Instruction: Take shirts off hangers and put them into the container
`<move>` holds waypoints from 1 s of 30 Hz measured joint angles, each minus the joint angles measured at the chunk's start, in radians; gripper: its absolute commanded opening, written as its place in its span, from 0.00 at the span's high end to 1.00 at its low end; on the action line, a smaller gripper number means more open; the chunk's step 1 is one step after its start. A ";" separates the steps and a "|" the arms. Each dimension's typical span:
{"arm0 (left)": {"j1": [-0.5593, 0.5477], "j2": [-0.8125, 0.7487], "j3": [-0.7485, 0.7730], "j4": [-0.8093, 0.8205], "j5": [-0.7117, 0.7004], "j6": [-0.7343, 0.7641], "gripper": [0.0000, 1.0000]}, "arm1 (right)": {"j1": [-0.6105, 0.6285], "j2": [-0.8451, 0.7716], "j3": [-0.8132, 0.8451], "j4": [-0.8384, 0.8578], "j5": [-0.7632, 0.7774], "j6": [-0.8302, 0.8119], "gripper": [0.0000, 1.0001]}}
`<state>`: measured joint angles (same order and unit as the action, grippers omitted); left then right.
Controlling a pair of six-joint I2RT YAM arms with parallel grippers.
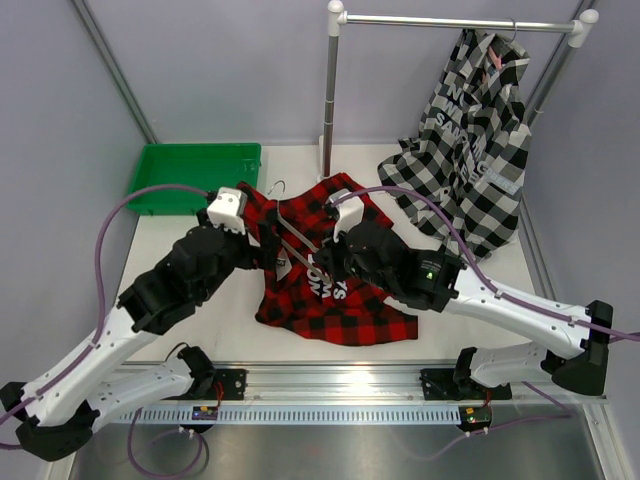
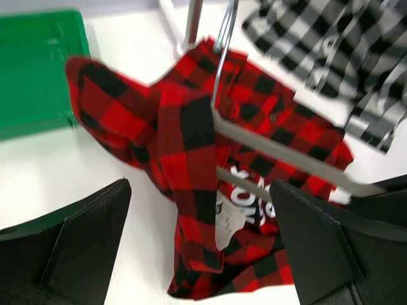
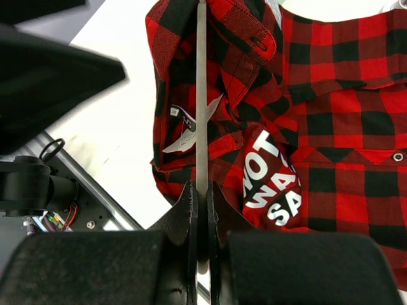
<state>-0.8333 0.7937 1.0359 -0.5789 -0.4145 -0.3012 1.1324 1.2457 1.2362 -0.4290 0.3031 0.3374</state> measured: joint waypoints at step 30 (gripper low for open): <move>0.000 0.243 -0.077 0.131 -0.177 -0.040 1.00 | 0.000 -0.121 -0.110 0.043 -0.034 -0.002 1.00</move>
<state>-0.8333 1.0367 0.9592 -0.4477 -0.5911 -0.3408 1.1324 1.1244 1.1259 -0.3859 0.2691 0.3359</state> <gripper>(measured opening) 0.060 0.060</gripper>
